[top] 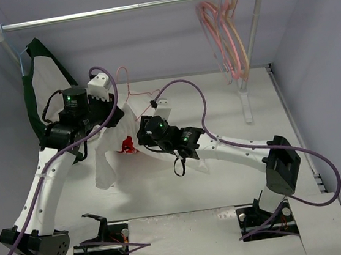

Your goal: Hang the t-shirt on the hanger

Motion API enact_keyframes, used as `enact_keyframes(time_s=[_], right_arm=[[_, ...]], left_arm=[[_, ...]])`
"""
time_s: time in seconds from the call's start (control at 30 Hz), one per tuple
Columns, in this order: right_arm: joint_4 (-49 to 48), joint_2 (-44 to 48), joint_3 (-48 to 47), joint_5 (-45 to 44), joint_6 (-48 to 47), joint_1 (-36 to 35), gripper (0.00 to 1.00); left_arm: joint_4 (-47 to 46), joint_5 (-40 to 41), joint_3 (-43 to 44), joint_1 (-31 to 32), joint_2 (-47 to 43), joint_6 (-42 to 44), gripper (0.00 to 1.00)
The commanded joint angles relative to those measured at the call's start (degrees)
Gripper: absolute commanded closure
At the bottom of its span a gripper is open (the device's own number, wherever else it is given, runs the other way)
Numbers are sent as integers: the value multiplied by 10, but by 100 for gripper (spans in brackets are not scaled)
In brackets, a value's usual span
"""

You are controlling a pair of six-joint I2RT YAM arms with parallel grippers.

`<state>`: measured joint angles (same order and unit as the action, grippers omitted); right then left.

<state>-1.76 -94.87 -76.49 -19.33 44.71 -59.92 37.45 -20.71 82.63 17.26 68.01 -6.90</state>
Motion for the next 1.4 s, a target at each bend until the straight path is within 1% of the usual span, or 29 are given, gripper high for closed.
enact_keyframes(time_s=[0.0,0.13,0.23,0.27,0.33,0.47,0.57,0.67,0.73,0.77,0.8,0.87,0.9,0.93,1.0,1.03,1.07,1.2,1.37], right_arm=[[16,-7,-30,-30,27,-11,58],[34,-15,-25,-16,38,-12,60],[34,-19,-21,-13,41,-13,65],[34,-19,-20,-14,41,-13,71],[33,-18,-16,-15,38,-13,76],[44,-11,-10,-41,13,-8,100],[38,-3,7,-40,-1,7,100],[24,8,25,-33,-39,34,100],[-4,26,37,-2,-84,59,100],[-20,32,48,13,-96,91,100],[-32,49,56,46,-110,108,100],[-47,64,65,68,-153,138,100],[-48,75,64,74,-171,160,100],[-50,79,61,88,-208,169,100],[-48,81,51,97,-235,192,100],[-49,82,49,124,-247,201,100],[-49,82,47,132,-263,210,100],[-54,91,43,158,-298,252,100],[-54,92,43,191,-330,313,100]], left_arm=[[-34,8,20,2,-18,-5,100],[-29,10,28,3,-21,1,100],[-28,11,32,3,-23,3,100],[-26,8,33,3,-23,3,100],[-23,5,36,3,-27,5,100],[-12,0,38,3,-38,7,100],[-12,-9,32,3,-54,8,100],[-13,-26,26,3,-73,9,100],[-18,-33,16,4,-91,8,100],[-20,-35,12,3,-97,9,100],[-20,-35,7,3,-106,11,100],[-12,-35,5,4,-112,12,100],[-13,-42,3,4,-117,13,100],[-14,-46,-5,4,-125,12,100],[-23,-63,-20,4,-138,12,100],[-25,-69,-25,4,-140,13,100],[-25,-73,-28,4,-143,14,100],[-16,-84,-47,5,-162,31,100],[-40,-79,-73,8,-197,27,100]])
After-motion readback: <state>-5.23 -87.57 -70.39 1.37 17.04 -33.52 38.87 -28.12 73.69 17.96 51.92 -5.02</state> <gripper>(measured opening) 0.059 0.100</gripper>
